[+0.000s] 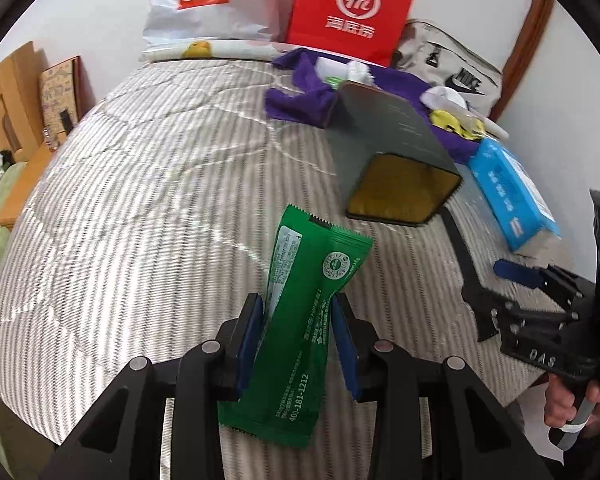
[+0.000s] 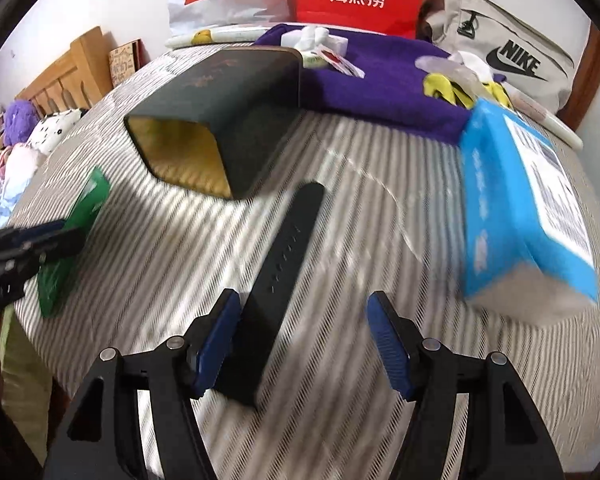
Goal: Organize soft objects
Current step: 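Grasp the black watch strap with the right tool while the left tool holds the packet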
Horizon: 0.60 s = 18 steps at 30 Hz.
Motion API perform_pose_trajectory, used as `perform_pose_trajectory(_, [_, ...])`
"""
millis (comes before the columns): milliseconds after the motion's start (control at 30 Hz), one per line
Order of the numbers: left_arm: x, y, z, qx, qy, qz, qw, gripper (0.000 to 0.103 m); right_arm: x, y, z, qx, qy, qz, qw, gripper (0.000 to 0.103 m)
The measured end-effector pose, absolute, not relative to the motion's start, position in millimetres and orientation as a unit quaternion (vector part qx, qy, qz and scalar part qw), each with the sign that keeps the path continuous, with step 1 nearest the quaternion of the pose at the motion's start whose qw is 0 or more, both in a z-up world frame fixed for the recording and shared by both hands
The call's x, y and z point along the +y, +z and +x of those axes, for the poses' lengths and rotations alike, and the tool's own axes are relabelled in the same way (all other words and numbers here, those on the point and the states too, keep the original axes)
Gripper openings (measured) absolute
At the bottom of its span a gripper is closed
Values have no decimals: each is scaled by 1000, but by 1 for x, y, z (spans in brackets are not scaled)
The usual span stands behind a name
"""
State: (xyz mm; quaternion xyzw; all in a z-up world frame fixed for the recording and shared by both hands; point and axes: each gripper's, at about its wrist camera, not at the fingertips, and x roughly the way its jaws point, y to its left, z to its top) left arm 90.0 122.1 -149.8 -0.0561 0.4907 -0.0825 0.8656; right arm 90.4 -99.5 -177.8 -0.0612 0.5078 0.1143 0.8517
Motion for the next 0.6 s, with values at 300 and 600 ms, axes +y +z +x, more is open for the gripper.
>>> perform_pose_trajectory(300, [101, -149, 88, 496, -86, -48, 863, 34, -110, -176, 89, 480, 131, -39, 866, 49])
perform_pose_trajectory(600, [99, -148, 86, 502, -76, -41, 861, 34, -98, -178, 90, 455, 179, -69, 869, 20])
